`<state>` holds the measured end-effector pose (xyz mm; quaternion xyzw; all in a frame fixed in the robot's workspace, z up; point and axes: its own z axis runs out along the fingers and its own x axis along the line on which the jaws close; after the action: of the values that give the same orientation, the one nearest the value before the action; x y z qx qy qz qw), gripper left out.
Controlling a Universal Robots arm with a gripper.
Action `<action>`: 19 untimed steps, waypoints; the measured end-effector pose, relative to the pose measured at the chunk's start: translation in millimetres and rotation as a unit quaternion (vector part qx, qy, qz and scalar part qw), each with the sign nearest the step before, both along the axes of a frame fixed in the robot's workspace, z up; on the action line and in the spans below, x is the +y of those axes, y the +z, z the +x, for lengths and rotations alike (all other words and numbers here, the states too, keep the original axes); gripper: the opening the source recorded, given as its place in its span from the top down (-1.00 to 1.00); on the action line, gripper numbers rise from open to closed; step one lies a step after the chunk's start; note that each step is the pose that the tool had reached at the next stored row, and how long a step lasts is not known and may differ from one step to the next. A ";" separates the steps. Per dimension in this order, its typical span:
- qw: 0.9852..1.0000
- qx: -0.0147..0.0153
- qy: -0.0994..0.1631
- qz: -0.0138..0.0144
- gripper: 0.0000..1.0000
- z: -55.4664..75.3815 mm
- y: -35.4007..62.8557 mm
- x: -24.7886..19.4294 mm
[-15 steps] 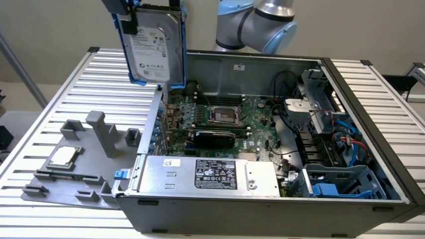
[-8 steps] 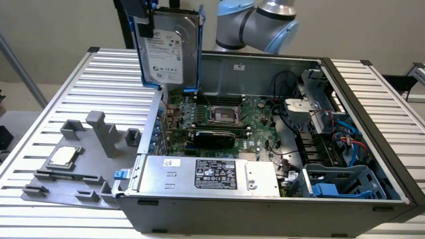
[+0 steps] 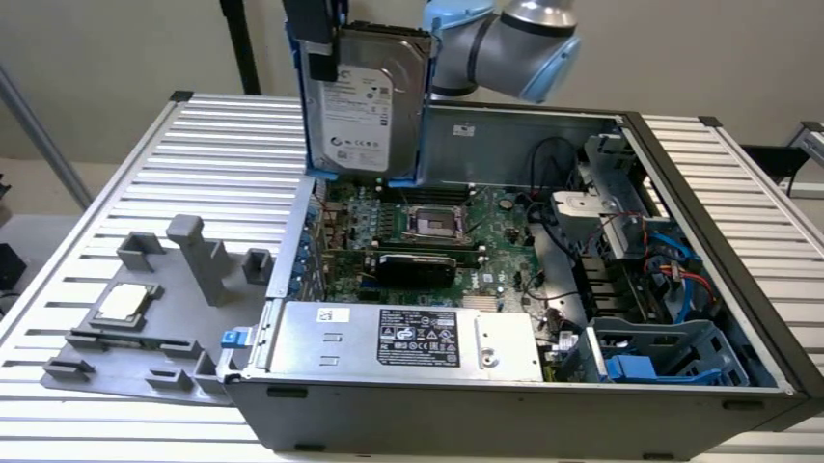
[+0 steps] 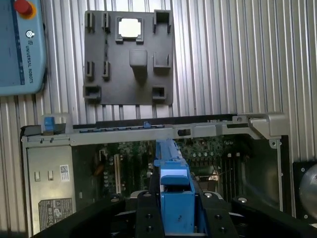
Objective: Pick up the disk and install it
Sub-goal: 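Pick up the disk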
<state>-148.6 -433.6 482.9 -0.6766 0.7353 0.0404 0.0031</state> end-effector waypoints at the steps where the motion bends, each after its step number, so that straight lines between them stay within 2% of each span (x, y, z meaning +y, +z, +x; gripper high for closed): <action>1: 1.000 0.000 0.000 0.000 0.35 4.4 0.0 -1.6; 3: 1.000 0.000 0.000 0.000 0.35 11.3 -0.1 -5.1; 8: 1.000 -0.005 0.000 0.000 0.35 24.3 -1.1 -15.5; 13: 1.000 -0.009 0.000 0.000 0.35 39.5 -3.2 -26.5; 16: 1.000 -0.010 0.000 0.000 0.35 49.7 -5.1 -32.1; 19: 1.000 -0.011 0.000 0.000 0.35 60.9 -6.4 -35.5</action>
<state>-87.7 -469.1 476.5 -0.6770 0.7352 0.0331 0.0111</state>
